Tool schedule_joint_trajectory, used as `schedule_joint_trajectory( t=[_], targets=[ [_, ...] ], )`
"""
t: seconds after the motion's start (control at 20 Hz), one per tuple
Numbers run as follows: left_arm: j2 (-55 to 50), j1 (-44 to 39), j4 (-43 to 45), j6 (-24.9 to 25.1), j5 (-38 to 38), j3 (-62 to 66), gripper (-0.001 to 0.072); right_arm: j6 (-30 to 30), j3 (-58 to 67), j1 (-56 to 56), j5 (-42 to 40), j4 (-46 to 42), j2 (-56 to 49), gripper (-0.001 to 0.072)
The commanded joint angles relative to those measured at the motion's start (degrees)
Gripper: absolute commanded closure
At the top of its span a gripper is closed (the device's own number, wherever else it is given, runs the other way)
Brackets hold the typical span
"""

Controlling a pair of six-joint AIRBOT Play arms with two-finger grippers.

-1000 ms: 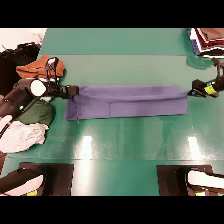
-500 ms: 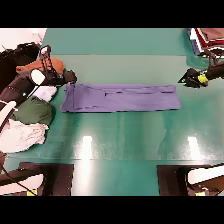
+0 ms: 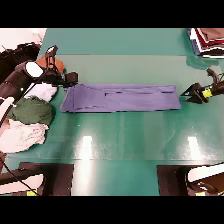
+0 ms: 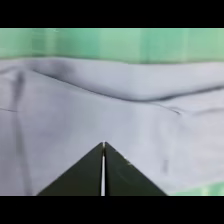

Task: Fold the shirts.

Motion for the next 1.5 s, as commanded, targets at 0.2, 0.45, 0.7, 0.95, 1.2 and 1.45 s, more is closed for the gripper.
schedule_joint_trajectory(
  t=[0.2,0.45,0.7,0.95,1.2,1.45],
  targets=[
    [-7.2,-9.1,-4.5,1.9,3.4,1.9,0.0682,-3.6,1.4,7.0,-1.6,7.5,-6.2,0.0515],
    [-17.8,-14.2,-6.0,1.9,2.5,12.5,0.0682,-3.4,10.5,11.3,1.8,10.6,-1.0,0.0698],
    [-27.6,-17.9,-7.7,1.9,1.9,21.9,0.0682,-0.6,19.1,18.9,1.9,15.4,7.0,0.0698],
    [-31.3,-19.8,-10.9,2.0,1.2,23.9,0.0682,0.6,28.2,28.7,0.3,16.6,8.1,0.0697],
    [-31.3,-19.7,-10.7,2.0,0.5,24.1,0.0682,0.5,31.8,36.8,-4.0,16.6,8.1,0.0697],
    [-24.3,-11.8,1.8,1.9,-10.2,29.4,0.0682,0.1,31.8,45.3,-10.1,17.7,6.1,0.0696]
  ],
)
